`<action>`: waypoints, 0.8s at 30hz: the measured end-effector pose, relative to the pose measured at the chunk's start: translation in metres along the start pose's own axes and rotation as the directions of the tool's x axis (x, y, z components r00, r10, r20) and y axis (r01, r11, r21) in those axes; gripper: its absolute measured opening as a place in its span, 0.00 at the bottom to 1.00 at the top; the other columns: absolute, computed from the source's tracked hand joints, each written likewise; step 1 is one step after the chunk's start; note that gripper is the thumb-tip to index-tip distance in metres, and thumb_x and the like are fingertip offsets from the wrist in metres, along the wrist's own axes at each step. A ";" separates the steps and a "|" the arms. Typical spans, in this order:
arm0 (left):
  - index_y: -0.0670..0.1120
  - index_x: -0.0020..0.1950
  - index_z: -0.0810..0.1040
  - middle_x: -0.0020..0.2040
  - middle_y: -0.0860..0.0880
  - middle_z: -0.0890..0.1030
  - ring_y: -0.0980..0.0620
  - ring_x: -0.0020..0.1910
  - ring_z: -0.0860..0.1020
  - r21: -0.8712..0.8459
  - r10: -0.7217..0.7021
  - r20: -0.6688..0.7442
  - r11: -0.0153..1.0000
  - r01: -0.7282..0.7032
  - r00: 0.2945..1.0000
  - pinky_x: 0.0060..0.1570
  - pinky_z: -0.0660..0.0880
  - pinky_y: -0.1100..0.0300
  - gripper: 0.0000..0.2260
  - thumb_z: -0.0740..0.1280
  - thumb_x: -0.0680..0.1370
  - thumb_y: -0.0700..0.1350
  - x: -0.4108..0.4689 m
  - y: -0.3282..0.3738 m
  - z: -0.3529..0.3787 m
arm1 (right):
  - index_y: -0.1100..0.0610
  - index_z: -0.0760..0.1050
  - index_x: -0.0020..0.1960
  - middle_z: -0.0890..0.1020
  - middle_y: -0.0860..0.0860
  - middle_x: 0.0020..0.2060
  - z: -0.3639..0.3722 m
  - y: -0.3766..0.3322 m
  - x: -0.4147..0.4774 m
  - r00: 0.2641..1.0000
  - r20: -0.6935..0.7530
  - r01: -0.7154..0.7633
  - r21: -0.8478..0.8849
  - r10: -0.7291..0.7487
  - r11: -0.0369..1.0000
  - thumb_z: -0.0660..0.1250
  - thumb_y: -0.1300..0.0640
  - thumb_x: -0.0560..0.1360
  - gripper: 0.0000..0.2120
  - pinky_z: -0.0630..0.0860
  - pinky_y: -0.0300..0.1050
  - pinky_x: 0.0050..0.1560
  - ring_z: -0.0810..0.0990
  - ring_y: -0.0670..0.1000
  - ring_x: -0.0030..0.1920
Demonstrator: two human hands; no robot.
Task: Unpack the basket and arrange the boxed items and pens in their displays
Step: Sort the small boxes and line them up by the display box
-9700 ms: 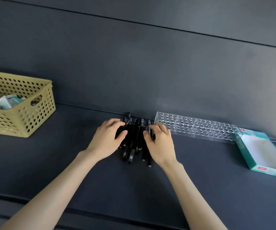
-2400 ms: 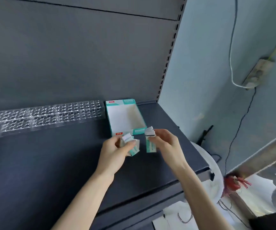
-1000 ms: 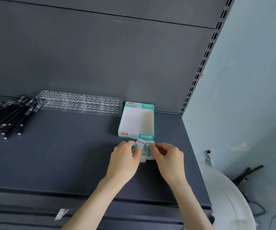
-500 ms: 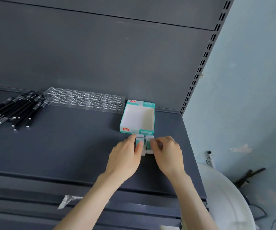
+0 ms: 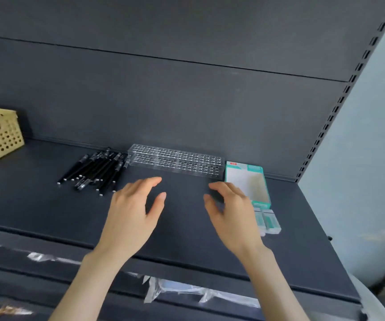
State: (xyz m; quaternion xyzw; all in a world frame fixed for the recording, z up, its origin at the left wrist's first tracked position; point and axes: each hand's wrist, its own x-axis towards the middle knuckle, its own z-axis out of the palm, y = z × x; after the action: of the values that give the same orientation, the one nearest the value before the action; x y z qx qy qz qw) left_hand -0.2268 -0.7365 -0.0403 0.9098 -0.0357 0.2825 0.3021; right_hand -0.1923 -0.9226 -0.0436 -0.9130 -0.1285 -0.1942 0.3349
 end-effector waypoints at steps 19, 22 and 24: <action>0.42 0.57 0.79 0.48 0.48 0.83 0.46 0.45 0.81 0.199 -0.108 -0.106 0.972 0.128 0.988 0.48 0.77 0.47 0.11 0.71 0.74 0.41 -0.011 -0.303 -0.248 | 0.54 0.74 0.63 0.75 0.45 0.60 0.264 -0.302 0.032 0.951 0.177 0.229 0.147 -0.254 0.962 0.61 0.52 0.78 0.15 0.73 0.44 0.52 0.75 0.50 0.51; 0.42 0.56 0.79 0.47 0.48 0.83 0.46 0.45 0.82 0.215 -0.094 -0.129 0.969 0.121 0.987 0.48 0.77 0.45 0.11 0.71 0.74 0.41 0.017 -0.347 -0.263 | 0.54 0.75 0.62 0.76 0.44 0.59 0.302 -0.327 0.062 0.951 0.162 0.236 0.170 -0.264 0.957 0.62 0.52 0.78 0.14 0.72 0.43 0.52 0.74 0.48 0.53; 0.42 0.55 0.80 0.48 0.48 0.83 0.45 0.46 0.82 0.211 -0.086 -0.128 0.971 0.112 0.988 0.47 0.77 0.44 0.10 0.71 0.74 0.40 0.037 -0.374 -0.270 | 0.54 0.75 0.61 0.76 0.45 0.58 0.327 -0.342 0.083 0.948 0.154 0.247 0.189 -0.277 0.951 0.62 0.52 0.78 0.14 0.73 0.44 0.54 0.74 0.47 0.57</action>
State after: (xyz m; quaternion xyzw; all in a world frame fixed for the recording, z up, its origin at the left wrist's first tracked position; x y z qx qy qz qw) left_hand -0.2402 -0.2744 -0.0406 0.9197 0.0590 0.3226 0.2158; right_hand -0.1556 -0.4436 -0.0437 -0.8702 -0.2942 -0.1428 0.3685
